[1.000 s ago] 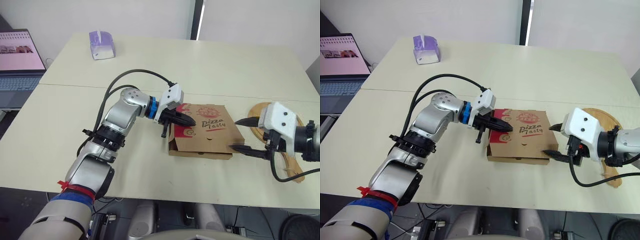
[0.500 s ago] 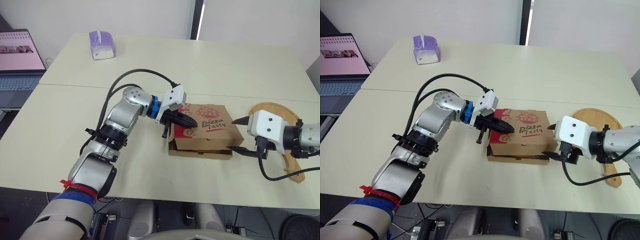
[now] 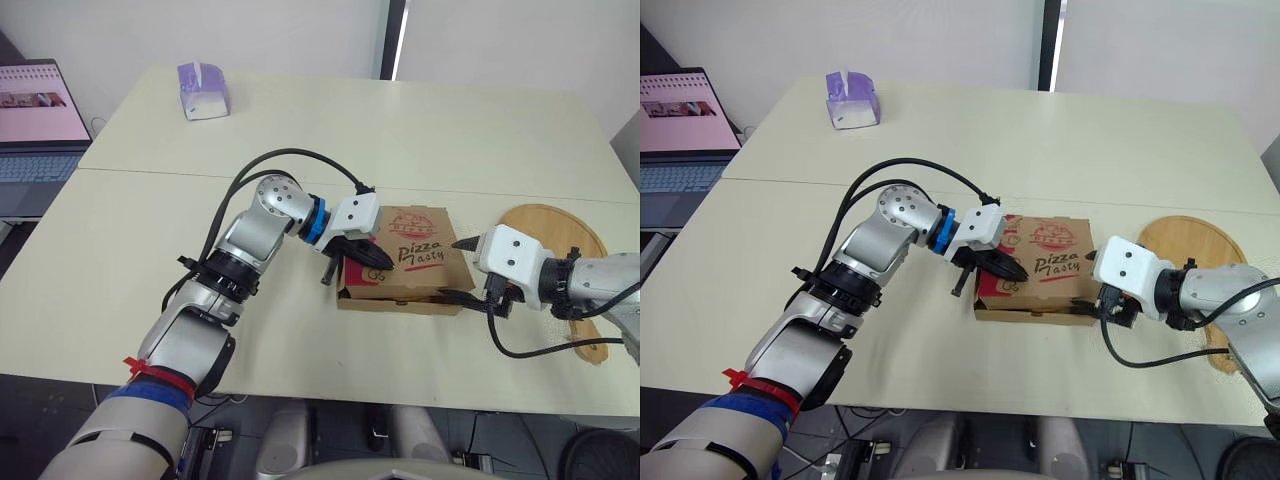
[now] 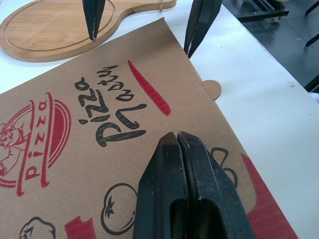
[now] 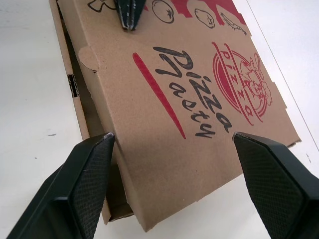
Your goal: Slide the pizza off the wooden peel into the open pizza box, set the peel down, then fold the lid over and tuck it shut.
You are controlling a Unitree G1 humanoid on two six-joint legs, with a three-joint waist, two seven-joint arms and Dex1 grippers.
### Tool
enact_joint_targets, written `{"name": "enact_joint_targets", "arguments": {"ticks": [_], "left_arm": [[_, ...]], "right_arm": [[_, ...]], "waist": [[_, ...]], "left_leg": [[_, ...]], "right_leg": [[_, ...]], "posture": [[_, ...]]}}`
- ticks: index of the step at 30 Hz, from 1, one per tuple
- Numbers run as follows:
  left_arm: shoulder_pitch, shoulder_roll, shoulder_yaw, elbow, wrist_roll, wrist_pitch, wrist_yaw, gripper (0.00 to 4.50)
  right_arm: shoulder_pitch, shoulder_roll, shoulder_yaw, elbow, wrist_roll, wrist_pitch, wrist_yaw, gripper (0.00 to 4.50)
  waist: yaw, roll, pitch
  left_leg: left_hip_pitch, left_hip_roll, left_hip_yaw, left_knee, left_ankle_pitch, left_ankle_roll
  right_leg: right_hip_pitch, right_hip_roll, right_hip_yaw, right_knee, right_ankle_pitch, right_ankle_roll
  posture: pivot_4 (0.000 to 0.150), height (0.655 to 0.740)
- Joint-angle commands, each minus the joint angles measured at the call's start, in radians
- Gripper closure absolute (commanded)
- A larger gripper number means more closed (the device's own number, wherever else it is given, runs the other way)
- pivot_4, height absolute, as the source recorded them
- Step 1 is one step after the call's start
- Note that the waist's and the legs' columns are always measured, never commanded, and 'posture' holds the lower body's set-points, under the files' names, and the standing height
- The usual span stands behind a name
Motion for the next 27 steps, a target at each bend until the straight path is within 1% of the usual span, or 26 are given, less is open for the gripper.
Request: {"name": "enact_joint_targets", "arguments": {"ticks": [1,4,8,10,12,15,18,21,27], "left_arm": [[0.008,0.004,0.011,-0.011,0.006,-0.012,-0.002,4.50],[0.019,0.012,0.012,-0.014,0.009,-0.015,0.001,4.50],[0.035,0.018,0.010,-0.020,0.015,-0.021,0.004,4.50],[0.041,0.020,0.012,-0.024,0.018,-0.024,0.005,4.50],[0.043,0.021,0.013,-0.025,0.021,-0.024,0.007,4.50],[0.044,0.024,0.017,-0.025,0.020,-0.025,0.010,4.50],[0.047,0.032,0.020,-0.029,0.017,-0.025,0.010,4.50],[0.048,0.039,0.024,-0.031,0.014,-0.024,0.008,4.50],[0.046,0.050,0.030,-0.028,0.011,-0.023,0.010,4.50]], "right_arm": [[-0.005,0.008,-0.101,-0.043,0.049,0.027,-0.004,0.43],[0.003,-0.005,-0.170,-0.024,0.071,0.051,0.008,0.43],[0.031,-0.016,-0.213,-0.024,0.094,0.064,0.026,0.43],[0.047,-0.022,-0.252,0.003,0.094,0.073,0.025,0.43],[0.065,-0.032,-0.281,0.060,0.064,0.055,0.018,0.43],[0.110,-0.048,-0.277,0.124,0.004,-0.002,0.018,0.43],[0.152,-0.036,-0.221,0.127,-0.030,-0.048,0.022,0.43],[0.166,-0.006,-0.168,0.111,-0.033,-0.069,0.023,1.07],[0.119,0.063,-0.116,0.054,0.052,-0.027,0.046,3.25]], "waist": [[0.000,0.000,0.000],[0.000,0.000,0.000],[0.001,0.000,0.000],[0.002,0.000,0.000],[0.002,0.000,0.000],[0.002,0.000,0.000],[0.002,0.000,0.000],[-0.001,0.000,0.000],[-0.002,0.000,0.000]], "left_leg": [[0.000,0.000,0.000,0.000,0.000,0.000],[0.000,0.000,0.000,0.000,0.000,0.000],[0.000,0.000,0.000,0.000,0.000,0.000],[0.000,0.000,-0.001,0.000,0.000,0.000],[0.000,0.000,-0.001,0.000,0.000,0.000],[0.000,-0.001,-0.001,0.000,0.000,0.000],[0.000,-0.001,-0.001,0.000,0.000,0.000],[0.000,0.000,-0.001,0.000,0.000,0.000],[0.001,0.000,0.000,0.000,0.000,0.000]], "right_leg": [[0.000,0.000,0.000,0.000,0.000,0.000],[0.000,0.000,0.000,0.000,0.000,0.000],[0.000,0.000,0.000,0.000,0.000,0.000],[0.000,0.000,0.000,0.000,0.000,0.000],[0.000,0.000,0.000,0.000,0.000,0.000],[0.001,0.000,0.000,0.000,0.000,0.000],[0.001,0.000,0.000,0.000,0.000,0.000],[0.001,0.000,0.000,0.001,0.000,0.000],[0.001,0.001,0.001,0.001,0.000,0.000]], "posture": [[0.150,0.7218],[0.150,0.7218],[0.150,0.7218],[0.150,0.7218],[0.150,0.7218],[0.150,0.7218],[0.150,0.7218],[0.150,0.7218],[0.150,0.7218]]}}
